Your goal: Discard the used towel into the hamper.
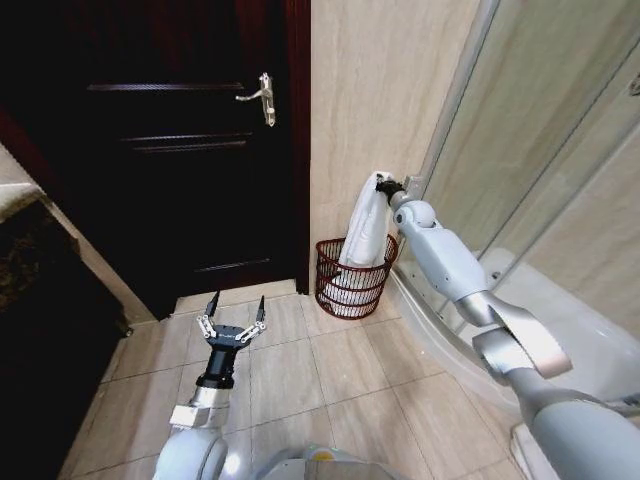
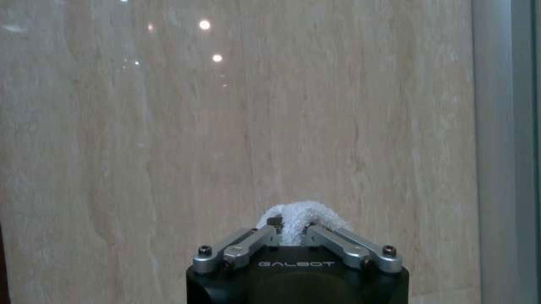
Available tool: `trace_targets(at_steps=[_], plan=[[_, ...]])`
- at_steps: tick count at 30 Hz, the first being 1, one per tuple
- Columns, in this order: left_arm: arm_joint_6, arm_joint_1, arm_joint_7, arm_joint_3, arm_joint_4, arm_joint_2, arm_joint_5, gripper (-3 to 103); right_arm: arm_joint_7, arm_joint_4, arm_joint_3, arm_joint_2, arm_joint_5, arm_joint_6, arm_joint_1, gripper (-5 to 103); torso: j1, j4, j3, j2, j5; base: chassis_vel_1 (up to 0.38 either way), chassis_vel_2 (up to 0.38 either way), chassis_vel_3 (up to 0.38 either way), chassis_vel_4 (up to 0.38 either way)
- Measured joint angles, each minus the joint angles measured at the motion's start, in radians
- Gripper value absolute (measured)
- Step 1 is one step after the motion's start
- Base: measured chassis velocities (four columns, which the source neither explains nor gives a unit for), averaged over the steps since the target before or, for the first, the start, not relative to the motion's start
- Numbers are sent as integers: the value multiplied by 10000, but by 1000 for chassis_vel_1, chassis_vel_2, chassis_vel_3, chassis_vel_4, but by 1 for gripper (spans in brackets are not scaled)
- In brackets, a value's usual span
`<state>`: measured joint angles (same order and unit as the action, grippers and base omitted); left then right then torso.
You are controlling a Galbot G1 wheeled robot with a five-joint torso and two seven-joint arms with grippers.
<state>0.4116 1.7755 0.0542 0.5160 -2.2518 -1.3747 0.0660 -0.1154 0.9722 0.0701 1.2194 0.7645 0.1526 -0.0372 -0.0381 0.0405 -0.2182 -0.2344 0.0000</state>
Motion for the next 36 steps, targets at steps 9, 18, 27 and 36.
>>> trace_targets(at_steps=[9, 18, 27, 36], plan=[[41, 28, 0, -7, 54, -2, -20, 100, 6, 84, -15, -64, -9, -2, -147, 2, 96, 0, 252, 349, 0, 0, 0, 0, 0], [115, 36, -1, -25, 96, -37, -55, 100, -9, 203, 17, -181, 0, 12, -236, 2, 179, 0, 519, 698, 0, 0, 0, 0, 0], [165, 45, -3, -18, 82, -46, -64, 100, -40, 329, 6, -234, 11, 69, -410, 2, 267, 0, 783, 1049, 0, 0, 0, 0, 0], [228, 21, 63, 33, 47, -55, -58, 100, -45, 378, 4, -227, -54, 162, -695, 2, 299, 0, 852, 1153, 0, 0, 0, 0, 0]])
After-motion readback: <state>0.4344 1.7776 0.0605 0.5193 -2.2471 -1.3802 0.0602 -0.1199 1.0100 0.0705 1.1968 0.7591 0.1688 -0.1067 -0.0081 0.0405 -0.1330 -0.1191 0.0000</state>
